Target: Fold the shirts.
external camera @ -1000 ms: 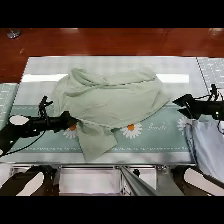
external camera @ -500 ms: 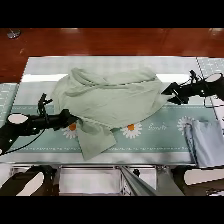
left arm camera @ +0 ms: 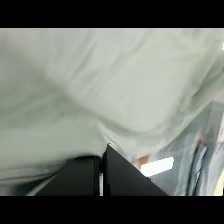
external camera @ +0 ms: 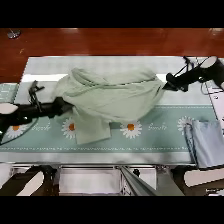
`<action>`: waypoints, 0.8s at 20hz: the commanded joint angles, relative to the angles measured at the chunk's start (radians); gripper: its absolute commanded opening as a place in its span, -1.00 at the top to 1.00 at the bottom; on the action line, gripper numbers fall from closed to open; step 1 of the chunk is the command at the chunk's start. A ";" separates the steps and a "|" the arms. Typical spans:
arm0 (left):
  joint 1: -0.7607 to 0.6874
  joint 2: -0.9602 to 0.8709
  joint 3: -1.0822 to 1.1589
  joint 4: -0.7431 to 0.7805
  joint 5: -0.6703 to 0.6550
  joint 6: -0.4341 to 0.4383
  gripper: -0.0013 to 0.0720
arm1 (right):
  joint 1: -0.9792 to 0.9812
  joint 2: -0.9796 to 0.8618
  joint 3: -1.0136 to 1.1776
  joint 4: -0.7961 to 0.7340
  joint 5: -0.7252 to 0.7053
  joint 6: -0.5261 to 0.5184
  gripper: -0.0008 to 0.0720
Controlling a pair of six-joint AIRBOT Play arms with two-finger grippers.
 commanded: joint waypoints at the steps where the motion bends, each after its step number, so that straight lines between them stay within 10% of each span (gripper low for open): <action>1: 0.059 0.019 0.295 -0.009 -0.063 0.000 0.91 | 0.003 0.141 0.217 -0.014 0.025 -0.014 0.91; 9: 0.204 0.051 1.134 0.034 -0.164 -0.006 0.91 | 0.003 0.638 0.532 -0.151 0.046 -0.020 0.91; 16: 0.251 0.275 1.327 0.531 -0.332 -0.154 0.92 | 0.003 0.983 0.532 -0.304 0.219 -0.005 0.91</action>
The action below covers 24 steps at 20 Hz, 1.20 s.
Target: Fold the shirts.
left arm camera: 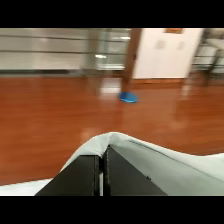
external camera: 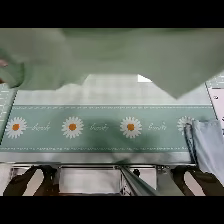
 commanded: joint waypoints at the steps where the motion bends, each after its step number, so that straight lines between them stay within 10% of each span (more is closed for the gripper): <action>1: -0.025 0.125 0.064 0.253 -0.066 -0.055 0.92 | 0.000 0.148 0.006 -0.071 0.078 0.022 0.91; 11: -0.262 0.167 -0.244 0.575 -0.138 -0.134 0.91 | 0.001 0.156 -0.338 0.101 0.167 0.002 0.91; 24: -0.267 -0.414 -0.668 0.298 0.477 -0.201 0.91 | 0.001 -0.575 -0.628 0.288 -0.399 -0.142 0.91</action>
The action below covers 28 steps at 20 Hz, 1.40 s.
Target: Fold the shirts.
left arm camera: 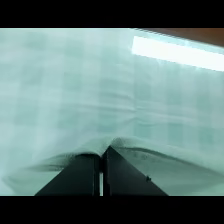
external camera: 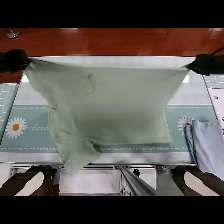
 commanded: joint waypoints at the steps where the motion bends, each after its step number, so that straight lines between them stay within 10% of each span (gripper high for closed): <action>1: -0.010 -0.202 -0.020 -0.088 0.206 -0.005 0.91 | 0.000 -0.258 0.043 0.102 -0.184 -0.032 0.91; 8: -0.025 -0.407 -0.020 -0.282 0.318 -0.056 0.91 | 0.016 -0.604 0.331 0.227 -0.135 0.021 0.91; 17: 0.049 -0.394 -0.022 -0.222 -0.248 0.203 0.91 | -0.017 -0.566 0.303 0.088 0.285 -0.056 0.91; 28: 0.062 -0.463 -0.032 -0.050 -0.309 0.169 0.91 | -0.002 -0.566 0.151 -0.134 0.318 0.028 0.91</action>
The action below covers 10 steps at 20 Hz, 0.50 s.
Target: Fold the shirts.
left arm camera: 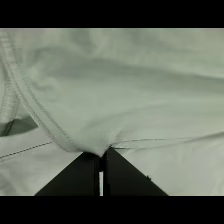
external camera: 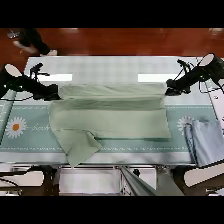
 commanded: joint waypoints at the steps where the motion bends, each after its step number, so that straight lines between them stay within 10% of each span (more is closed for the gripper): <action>1: -0.003 -0.005 0.000 0.021 -0.018 0.002 0.91 | 0.011 0.000 -0.010 -0.041 0.012 0.011 0.91; 3: -0.010 -0.005 0.000 0.015 -0.022 0.001 0.90 | 0.025 0.000 -0.010 -0.033 -0.012 0.018 0.77; 4: -0.011 -0.005 0.000 0.006 -0.039 0.001 0.51 | 0.032 0.000 -0.010 -0.025 -0.012 0.027 -0.05; 5: -0.011 -0.005 0.003 0.006 -0.068 -0.001 -0.58 | 0.032 0.002 -0.010 -0.017 -0.008 0.026 -0.74; 6: -0.006 -0.004 0.010 0.015 -0.108 -0.039 -0.95 | 0.032 0.009 -0.010 -0.010 0.008 0.036 -0.71; 10: 0.059 0.078 -0.021 0.035 -0.278 -0.074 -0.95 | -0.014 0.127 -0.048 -0.084 0.059 0.043 -0.71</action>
